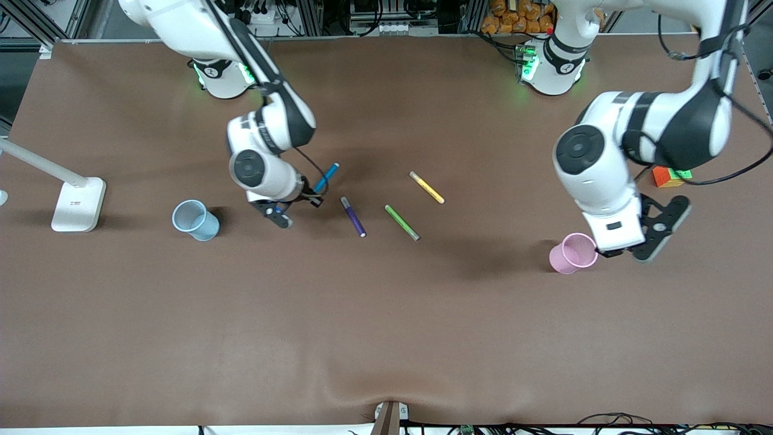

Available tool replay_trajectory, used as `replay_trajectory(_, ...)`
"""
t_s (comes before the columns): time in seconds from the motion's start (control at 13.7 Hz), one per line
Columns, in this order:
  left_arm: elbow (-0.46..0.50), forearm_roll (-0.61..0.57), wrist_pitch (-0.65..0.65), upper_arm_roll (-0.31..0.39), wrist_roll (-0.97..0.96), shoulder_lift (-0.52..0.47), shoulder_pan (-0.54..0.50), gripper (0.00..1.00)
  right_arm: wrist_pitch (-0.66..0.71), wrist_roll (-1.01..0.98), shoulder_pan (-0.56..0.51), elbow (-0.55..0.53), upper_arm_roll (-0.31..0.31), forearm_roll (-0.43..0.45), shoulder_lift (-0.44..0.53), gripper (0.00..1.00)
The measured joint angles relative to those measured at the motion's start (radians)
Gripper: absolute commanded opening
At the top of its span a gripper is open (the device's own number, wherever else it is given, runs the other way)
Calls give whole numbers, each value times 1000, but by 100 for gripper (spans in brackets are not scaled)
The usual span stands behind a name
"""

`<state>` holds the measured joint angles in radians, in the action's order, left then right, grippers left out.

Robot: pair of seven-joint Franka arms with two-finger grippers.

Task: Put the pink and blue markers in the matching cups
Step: 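Grasp the blue marker with the right gripper and carry it toward the blue cup, then lower the pink marker into the pink cup while the right gripper lowers blue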

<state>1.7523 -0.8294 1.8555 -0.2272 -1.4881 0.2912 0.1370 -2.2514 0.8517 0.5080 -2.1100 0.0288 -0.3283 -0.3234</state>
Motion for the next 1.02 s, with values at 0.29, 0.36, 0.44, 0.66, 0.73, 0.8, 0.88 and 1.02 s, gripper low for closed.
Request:
replay_trajectory(0.29,48,-105,0,-1,-128,30,22,0,165,-181,-55,48,64,131,163,0)
replay_trajectory(0.36,55,-113,0,-1,-154,38,24,0,224,-241,-73,85,71,171,189,0)
replay_trajectory(0.44,59,-122,0,-1,-177,48,27,0,273,-316,-90,130,75,234,205,0)
replay_trajectory(0.66,61,-165,0,-2,-250,76,37,0,304,-477,-108,210,78,397,213,0)
replay_trajectory(0.73,62,-180,0,-2,-275,85,39,0,291,-510,-108,217,77,432,213,0)
replay_trajectory(0.8,63,-200,0,-2,-303,96,42,0,264,-541,-108,217,76,454,213,0)
replay_trajectory(0.88,64,-220,-2,-2,-332,108,46,0,232,-573,-109,216,77,465,212,0)
replay_trajectory(1.02,65,-255,-14,-2,-383,137,57,0,160,-638,-117,207,77,470,212,0)
